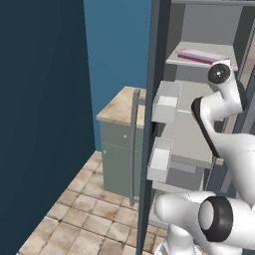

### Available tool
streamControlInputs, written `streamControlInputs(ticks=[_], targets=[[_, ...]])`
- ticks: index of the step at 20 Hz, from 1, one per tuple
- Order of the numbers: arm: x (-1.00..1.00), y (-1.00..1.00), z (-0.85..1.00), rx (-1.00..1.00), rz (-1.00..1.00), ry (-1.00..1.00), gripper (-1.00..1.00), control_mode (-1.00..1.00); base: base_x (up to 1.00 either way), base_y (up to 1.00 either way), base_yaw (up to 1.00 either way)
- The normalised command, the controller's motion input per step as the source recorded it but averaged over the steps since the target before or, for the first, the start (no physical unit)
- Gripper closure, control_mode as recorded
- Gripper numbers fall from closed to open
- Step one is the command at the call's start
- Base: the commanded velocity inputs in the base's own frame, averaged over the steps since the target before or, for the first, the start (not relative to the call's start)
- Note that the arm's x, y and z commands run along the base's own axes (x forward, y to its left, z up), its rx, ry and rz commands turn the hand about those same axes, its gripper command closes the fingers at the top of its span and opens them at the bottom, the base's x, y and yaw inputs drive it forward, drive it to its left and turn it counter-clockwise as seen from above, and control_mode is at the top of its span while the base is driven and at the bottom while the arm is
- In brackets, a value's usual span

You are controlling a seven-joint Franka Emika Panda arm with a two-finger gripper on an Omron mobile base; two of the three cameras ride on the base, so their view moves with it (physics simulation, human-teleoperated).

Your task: The ice cube tray has been filled with water. Take the tray and place it in the freezer to make ice. Close the freezer door after placing the tray.

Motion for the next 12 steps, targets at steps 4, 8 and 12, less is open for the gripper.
streamControlInputs(ticks=[4, 8, 12], targets=[[-0.33, 0.09, 0.0, 0.0, 0.0, 0.01, -1.0, -1.0, 0.0, 0.0, 0.0], [-0.29, 0.0, 0.0, 0.0, -0.02, 0.0, -1.0, -1.0, 0.0, 0.0, 0.0], [-0.28, 0.0, 0.0, 0.0, -0.12, 0.0, -1.0, -1.0, 0.0, 0.0, 0.0]])
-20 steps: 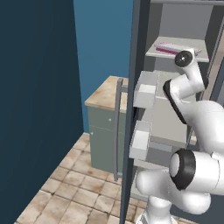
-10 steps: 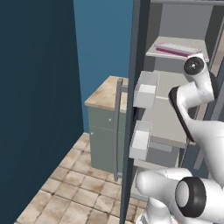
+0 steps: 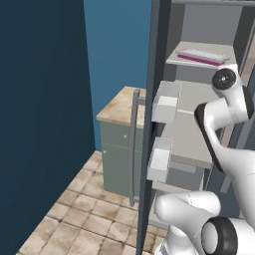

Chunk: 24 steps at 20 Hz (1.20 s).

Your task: The ice cube tray has been filled with water. Take the tray and place it in the freezer to make ice. Close the freezer door after placing the tray.

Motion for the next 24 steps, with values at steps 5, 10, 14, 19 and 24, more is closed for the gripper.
streamControlInputs(ticks=[5, 10, 14, 19, 24], targets=[[-0.33, 0.0, -0.04, 0.0, -0.19, -0.02, -1.0, -1.0, 0.0, 0.0, 0.0], [-0.3, 0.0, -0.08, 0.0, -0.13, -0.06, -1.0, 1.0, -0.22, 0.0, -0.09], [0.0, 0.0, 0.0, 0.0, 0.0, 0.0, -1.0, 1.0, -0.5, 0.0, -0.24], [0.0, 0.0, 0.0, 0.0, 0.0, 0.0, -1.0, 1.0, -0.41, 0.0, -0.24], [0.0, 0.0, 0.0, 0.0, 0.0, 0.0, -1.0, 1.0, -0.22, 0.13, -0.23]])
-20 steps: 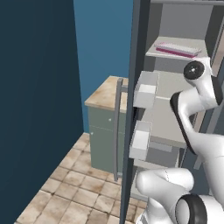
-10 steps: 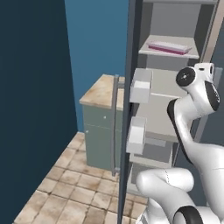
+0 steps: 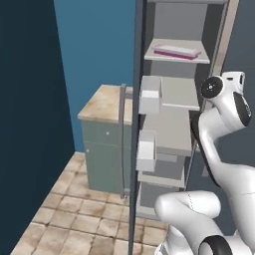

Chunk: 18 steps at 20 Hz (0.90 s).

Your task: The ice cube tray has been filled with water. Take the tray and place it in the freezer to make ice. Close the freezer door after placing the tray.

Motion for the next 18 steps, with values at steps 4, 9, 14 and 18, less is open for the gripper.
streamControlInputs(ticks=[4, 9, 14, 18], targets=[[0.0, 0.0, 0.0, 0.0, 0.0, 0.0, -1.0, 1.0, -0.17, 0.21, -0.23], [0.0, 0.0, 0.0, 0.0, 0.0, 0.0, -1.0, 1.0, -0.08, 0.3, -0.23], [0.0, 0.0, 0.0, 0.0, 0.0, 0.0, -1.0, 1.0, -0.04, 0.39, -0.23], [0.0, 0.0, 0.0, 0.0, 0.0, 0.0, -1.0, 1.0, -0.02, 0.46, -0.22]])
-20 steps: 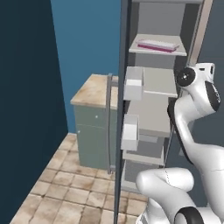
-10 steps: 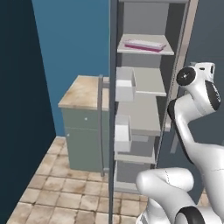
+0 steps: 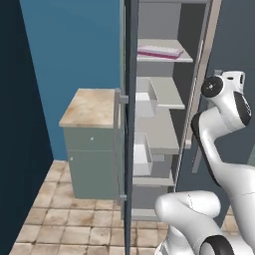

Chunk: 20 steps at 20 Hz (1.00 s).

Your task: The ice cube tray has been filled with water. Take the tray and place it in the freezer to make ice. Close the freezer door after placing the tray.

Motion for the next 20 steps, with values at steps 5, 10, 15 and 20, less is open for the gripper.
streamControlInputs(ticks=[5, 10, 15, 20], targets=[[0.0, 0.0, 0.0, 0.0, 0.0, 0.0, -1.0, 1.0, -0.02, 0.4, -0.2], [0.0, 0.0, 0.0, 0.0, -0.03, 0.0, -1.0, -1.0, 0.0, 0.06, -0.06], [0.0, 0.0, 0.0, 0.0, 0.0, 0.0, -1.0, -1.0, 0.0, 0.0, 0.0], [-0.17, 0.05, 0.0, 0.0, 0.0, 0.0, -1.0, -1.0, 0.0, 0.0, 0.0]])
